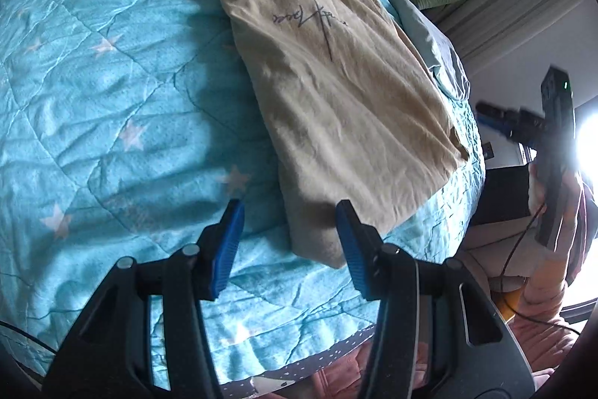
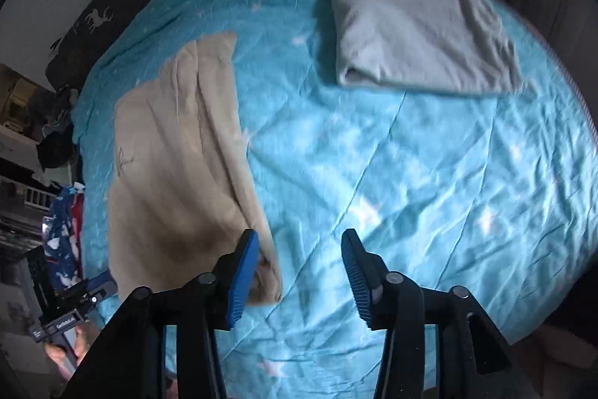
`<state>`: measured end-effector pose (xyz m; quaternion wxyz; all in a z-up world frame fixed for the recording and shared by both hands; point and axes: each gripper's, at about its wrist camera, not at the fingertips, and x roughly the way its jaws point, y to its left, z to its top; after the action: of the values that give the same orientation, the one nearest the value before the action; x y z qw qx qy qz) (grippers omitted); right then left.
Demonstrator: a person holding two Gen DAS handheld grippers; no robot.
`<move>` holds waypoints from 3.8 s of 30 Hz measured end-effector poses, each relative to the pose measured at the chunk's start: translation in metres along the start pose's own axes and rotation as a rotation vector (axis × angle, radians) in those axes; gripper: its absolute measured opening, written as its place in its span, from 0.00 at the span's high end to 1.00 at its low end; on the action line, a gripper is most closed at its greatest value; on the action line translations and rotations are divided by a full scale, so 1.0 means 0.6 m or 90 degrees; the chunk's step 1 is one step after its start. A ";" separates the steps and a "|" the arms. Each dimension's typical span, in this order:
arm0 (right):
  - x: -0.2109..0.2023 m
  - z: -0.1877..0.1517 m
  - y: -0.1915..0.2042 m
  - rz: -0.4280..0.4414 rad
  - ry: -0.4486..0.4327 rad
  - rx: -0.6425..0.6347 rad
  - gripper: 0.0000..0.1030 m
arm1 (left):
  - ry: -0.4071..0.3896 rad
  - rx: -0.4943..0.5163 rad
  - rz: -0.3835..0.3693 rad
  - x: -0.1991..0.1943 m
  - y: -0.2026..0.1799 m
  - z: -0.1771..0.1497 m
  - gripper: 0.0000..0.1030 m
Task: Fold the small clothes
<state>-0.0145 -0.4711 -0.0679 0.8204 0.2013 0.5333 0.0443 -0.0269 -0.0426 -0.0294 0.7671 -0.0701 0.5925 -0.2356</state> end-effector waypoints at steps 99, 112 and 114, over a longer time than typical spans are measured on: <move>0.095 0.056 0.022 0.230 0.001 0.023 0.43 | -0.072 -0.014 -0.048 0.009 0.047 0.144 0.36; 0.188 0.198 0.110 0.249 0.046 -0.053 0.41 | -0.053 -0.027 -0.001 0.082 0.076 0.278 0.36; 0.207 0.214 0.108 0.250 0.058 -0.047 0.41 | -0.054 -0.029 -0.001 0.089 0.083 0.293 0.36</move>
<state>0.1623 -0.4123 -0.1046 0.7778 0.2689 0.5186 0.2318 0.1624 -0.0529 -0.0448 0.7896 -0.0975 0.5647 -0.2195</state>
